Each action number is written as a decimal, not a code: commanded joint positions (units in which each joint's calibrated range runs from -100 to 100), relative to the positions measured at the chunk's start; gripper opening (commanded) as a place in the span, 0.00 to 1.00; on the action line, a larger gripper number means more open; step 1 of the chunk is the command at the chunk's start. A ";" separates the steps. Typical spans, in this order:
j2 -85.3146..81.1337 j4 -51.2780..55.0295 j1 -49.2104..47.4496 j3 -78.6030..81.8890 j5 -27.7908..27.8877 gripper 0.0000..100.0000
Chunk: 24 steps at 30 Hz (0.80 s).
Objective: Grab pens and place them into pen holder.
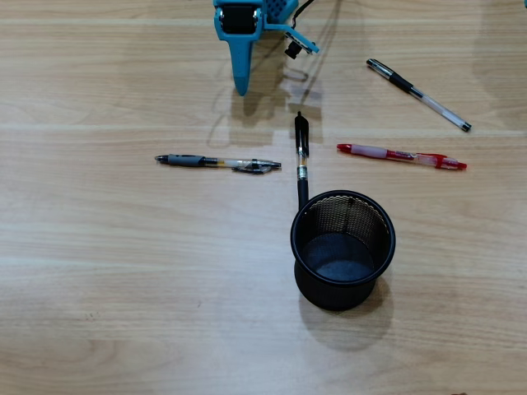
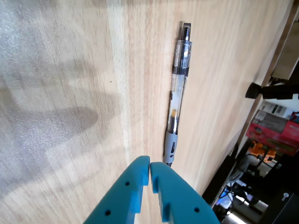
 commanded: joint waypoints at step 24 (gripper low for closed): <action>-0.34 -0.44 0.62 -0.11 -0.18 0.02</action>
